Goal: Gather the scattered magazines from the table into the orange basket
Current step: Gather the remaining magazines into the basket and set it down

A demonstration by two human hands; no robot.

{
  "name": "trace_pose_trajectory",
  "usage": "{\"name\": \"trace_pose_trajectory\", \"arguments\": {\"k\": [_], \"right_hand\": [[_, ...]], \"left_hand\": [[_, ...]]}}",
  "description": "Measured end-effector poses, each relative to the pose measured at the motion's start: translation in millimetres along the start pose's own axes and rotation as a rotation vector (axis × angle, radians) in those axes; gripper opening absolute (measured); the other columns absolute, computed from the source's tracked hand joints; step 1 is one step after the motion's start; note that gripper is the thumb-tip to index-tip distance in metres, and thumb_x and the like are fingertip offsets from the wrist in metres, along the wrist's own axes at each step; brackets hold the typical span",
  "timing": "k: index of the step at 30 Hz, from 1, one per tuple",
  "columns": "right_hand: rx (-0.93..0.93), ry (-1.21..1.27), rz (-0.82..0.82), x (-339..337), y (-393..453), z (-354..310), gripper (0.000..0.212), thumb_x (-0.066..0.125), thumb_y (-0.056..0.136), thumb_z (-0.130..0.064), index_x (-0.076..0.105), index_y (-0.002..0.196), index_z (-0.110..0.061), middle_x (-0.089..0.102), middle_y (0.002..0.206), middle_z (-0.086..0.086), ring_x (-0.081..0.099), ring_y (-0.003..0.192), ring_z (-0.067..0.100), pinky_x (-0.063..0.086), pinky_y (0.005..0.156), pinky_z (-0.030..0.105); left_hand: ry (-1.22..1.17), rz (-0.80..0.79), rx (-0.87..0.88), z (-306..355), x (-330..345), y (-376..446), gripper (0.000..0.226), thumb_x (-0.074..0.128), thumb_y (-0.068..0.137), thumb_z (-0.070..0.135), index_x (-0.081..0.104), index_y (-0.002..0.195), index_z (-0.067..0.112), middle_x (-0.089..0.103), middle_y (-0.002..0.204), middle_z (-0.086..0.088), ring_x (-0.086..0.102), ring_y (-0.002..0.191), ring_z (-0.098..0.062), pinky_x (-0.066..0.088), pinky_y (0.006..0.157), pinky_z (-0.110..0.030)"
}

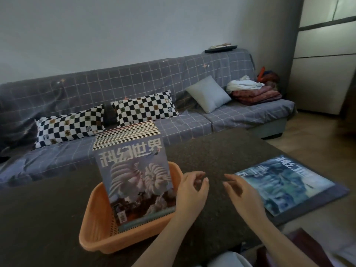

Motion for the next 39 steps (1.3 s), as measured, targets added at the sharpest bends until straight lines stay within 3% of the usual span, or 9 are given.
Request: {"name": "trace_pose_trajectory", "arguments": {"k": [4,9,14,16,18,27,33,37,39], "right_hand": [[0.126,-0.036,0.031,-30.0,0.0,45.8,0.031,0.058,0.089,-0.030,0.057,0.120,-0.025,0.060,0.092,-0.014,0.055,0.078,-0.006,0.038,0.063,0.010],[0.255,-0.108,0.045,-53.5,-0.3,95.6,0.032,0.059,0.089,-0.031,0.060,0.120,-0.023,0.064,0.114,-0.006,0.055,0.101,0.005,0.041,0.083,0.019],[0.385,-0.329,0.085,-61.5,-0.7,132.1,0.043,0.057,0.086,-0.046,0.059,0.123,-0.024,0.058,0.126,-0.001,0.045,0.119,0.019,0.035,0.099,0.031],[0.411,-0.397,0.097,-62.1,-3.0,141.4,0.048,0.056,0.085,-0.051,0.058,0.125,-0.024,0.054,0.130,-0.004,0.038,0.123,0.020,0.031,0.102,0.032],[0.411,-0.425,0.116,-62.2,-6.1,148.5,0.053,0.056,0.084,-0.052,0.056,0.128,-0.022,0.050,0.133,-0.004,0.034,0.124,0.020,0.029,0.103,0.033],[0.486,-0.285,0.249,-64.6,-20.4,157.3,0.059,0.070,0.080,-0.035,0.053,0.130,-0.008,0.044,0.137,0.006,0.026,0.127,0.023,0.026,0.107,0.038],[0.625,-0.033,0.282,-79.0,-40.8,154.9,0.072,0.075,0.077,-0.029,0.042,0.138,-0.008,0.032,0.144,0.010,0.034,0.128,0.024,0.033,0.102,0.033],[0.645,0.130,0.294,-85.2,-59.7,143.2,0.074,0.078,0.074,-0.022,0.042,0.138,-0.014,0.052,0.132,0.007,0.053,0.108,0.016,0.045,0.075,0.027],[0.634,0.194,0.290,-84.3,-69.9,133.5,0.072,0.078,0.074,-0.019,0.043,0.137,-0.016,0.055,0.130,0.005,0.054,0.104,0.013,0.050,0.077,0.033]], "left_hand": [[-0.002,-0.169,0.000,12.5,59.6,17.2,0.025,0.058,0.092,0.037,0.059,0.116,0.031,0.052,0.107,0.015,0.055,0.091,0.002,0.041,0.069,-0.008],[0.092,-0.287,0.011,10.4,125.4,36.9,0.027,0.056,0.092,0.040,0.058,0.117,0.030,0.053,0.107,0.013,0.052,0.090,0.003,0.036,0.069,-0.008],[0.171,-0.381,0.035,0.8,175.9,65.4,0.044,0.054,0.094,0.035,0.054,0.133,0.015,0.051,0.135,-0.003,0.047,0.127,-0.016,0.035,0.101,-0.023],[0.261,-0.472,0.006,-2.4,193.1,78.4,0.056,0.049,0.096,0.041,0.041,0.144,0.015,0.033,0.154,-0.007,0.025,0.144,-0.022,0.018,0.118,-0.038],[0.364,-0.557,-0.010,-4.9,206.3,89.8,0.067,0.048,0.095,0.048,0.028,0.150,0.016,0.019,0.160,-0.007,0.012,0.148,-0.023,0.007,0.119,-0.042],[0.314,-0.494,-0.076,6.9,204.7,83.8,0.084,0.078,0.073,0.045,0.043,0.143,0.016,0.056,0.125,-0.006,0.053,0.115,-0.022,0.044,0.097,-0.034],[0.219,-0.584,-0.280,15.1,176.7,48.6,0.053,0.081,0.073,0.035,0.060,0.114,0.011,0.066,0.114,-0.006,0.062,0.101,-0.021,0.048,0.079,-0.029],[-0.027,-0.521,-0.343,18.6,151.9,15.7,0.031,0.073,0.083,0.025,0.055,0.103,0.013,0.063,0.111,-0.008,0.062,0.097,-0.019,0.047,0.072,-0.027],[-0.148,-0.487,-0.369,18.5,134.3,0.3,0.027,0.071,0.085,0.024,0.051,0.101,0.014,0.062,0.111,-0.009,0.063,0.095,-0.019,0.049,0.070,-0.027]]}}
Point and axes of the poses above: each hand's wrist, its own y-axis towards the middle knuckle, its own x-axis out of the palm, z = x × y, the point moved 2 cm from there along y, towards the middle knuckle
